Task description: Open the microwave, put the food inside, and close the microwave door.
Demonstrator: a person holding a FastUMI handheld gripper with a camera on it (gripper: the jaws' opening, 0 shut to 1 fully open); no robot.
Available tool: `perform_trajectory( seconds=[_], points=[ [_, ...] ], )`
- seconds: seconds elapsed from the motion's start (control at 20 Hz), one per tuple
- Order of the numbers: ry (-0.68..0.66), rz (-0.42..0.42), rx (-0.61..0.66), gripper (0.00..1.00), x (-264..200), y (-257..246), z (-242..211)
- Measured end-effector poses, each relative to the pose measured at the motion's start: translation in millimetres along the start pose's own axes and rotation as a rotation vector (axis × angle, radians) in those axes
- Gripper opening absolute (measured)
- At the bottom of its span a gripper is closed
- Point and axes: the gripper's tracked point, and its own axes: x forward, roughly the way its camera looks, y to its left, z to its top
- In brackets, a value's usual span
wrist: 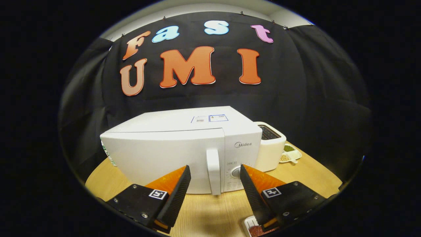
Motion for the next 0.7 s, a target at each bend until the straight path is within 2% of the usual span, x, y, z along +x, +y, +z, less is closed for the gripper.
perform_trajectory(
  seconds=[0.15, 0.25, 0.3, 0.45, 0.5, 0.7],
  points=[
    [0.043, 0.025, 0.004, 0.77, 24, 2, -23],
    [0.069, 0.038, -0.006, 0.63, 35, 4, -35],
    [0.070, 0.041, -0.010, 0.52, 37, 5, -36],
    [0.064, 0.026, -0.022, 0.36, 43, 0, -37],
    [0.063, 0.028, -0.018, 0.27, 43, 1, -37],
    [0.045, 0.003, -0.048, 0.18, 40, 2, -35]
  ],
)
